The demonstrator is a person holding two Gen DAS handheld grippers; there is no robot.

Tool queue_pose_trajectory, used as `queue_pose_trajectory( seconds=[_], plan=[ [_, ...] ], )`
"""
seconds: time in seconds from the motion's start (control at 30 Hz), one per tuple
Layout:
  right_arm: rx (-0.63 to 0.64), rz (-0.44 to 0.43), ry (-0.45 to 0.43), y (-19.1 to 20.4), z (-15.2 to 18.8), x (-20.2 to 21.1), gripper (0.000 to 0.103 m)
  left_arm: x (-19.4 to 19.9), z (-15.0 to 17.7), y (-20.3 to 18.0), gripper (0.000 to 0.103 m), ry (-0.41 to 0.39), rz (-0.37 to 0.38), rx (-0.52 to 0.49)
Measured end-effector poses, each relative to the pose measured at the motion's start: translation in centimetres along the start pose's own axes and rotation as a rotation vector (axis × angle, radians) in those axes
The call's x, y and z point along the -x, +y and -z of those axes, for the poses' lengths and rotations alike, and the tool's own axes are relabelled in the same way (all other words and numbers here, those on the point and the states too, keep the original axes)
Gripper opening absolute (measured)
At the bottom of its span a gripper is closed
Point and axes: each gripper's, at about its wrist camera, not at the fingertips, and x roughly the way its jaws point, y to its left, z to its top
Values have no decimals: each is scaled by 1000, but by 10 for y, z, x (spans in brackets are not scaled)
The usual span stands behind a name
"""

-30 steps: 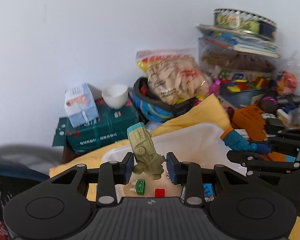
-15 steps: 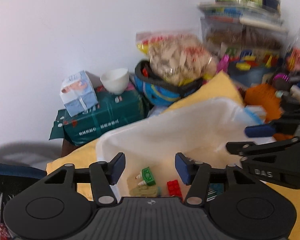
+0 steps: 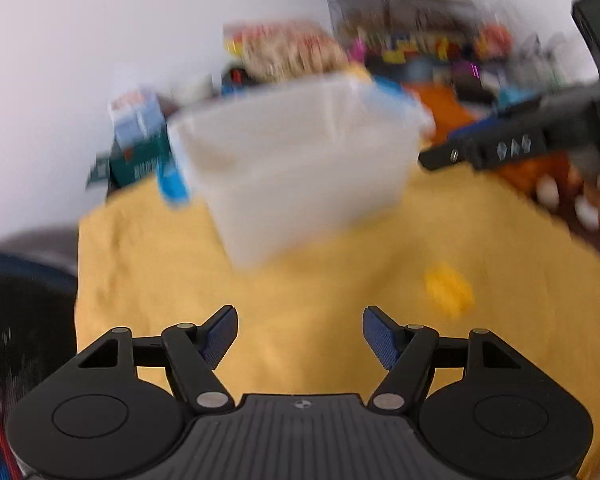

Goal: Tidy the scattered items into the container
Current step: 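Carry both toys over the bin and open both grippers, then grasp the green brick with left gripper while right grasps the yellow brick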

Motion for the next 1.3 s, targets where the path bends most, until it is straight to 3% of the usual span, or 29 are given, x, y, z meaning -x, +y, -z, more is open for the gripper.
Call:
queue_pose_trajectory(
  seconds=[0.2, 0.53, 0.57, 0.63, 0.7, 0.77, 0.83, 0.93, 1.17, 1.23, 1.3],
  plan=[
    [-9, -25, 121, 13, 52, 2, 52, 5, 46, -11, 63, 44, -33, -83],
    [-47, -1, 169, 20, 71, 16, 52, -36, 42, -4, 36, 109, -68, -292],
    [-49, 3, 164, 20, 72, 18, 52, -38, 39, 0, 36, 115, -62, -284],
    [-46, 13, 159, 22, 74, 22, 52, -36, 28, 13, 22, 128, -15, -183],
    [-44, 26, 156, 21, 77, 24, 52, -32, 17, 21, 18, 143, 57, -72],
    [-57, 28, 163, 18, 79, 25, 52, -31, 11, 16, 15, 141, 76, -42],
    [-73, 25, 174, 16, 79, 24, 52, -30, 10, 6, 17, 121, 37, -97],
    [-68, 28, 169, 15, 78, 26, 53, -18, 15, 3, 24, 107, 37, -130],
    [-49, 4, 186, 19, 81, 20, 54, -20, 29, -4, 27, 140, 13, -83],
    [-38, 1, 180, 22, 79, 19, 54, -26, 30, -11, 36, 139, -7, -85],
    [-25, 1, 170, 24, 77, 18, 57, -36, 33, -14, 37, 149, -46, -92]
  ],
)
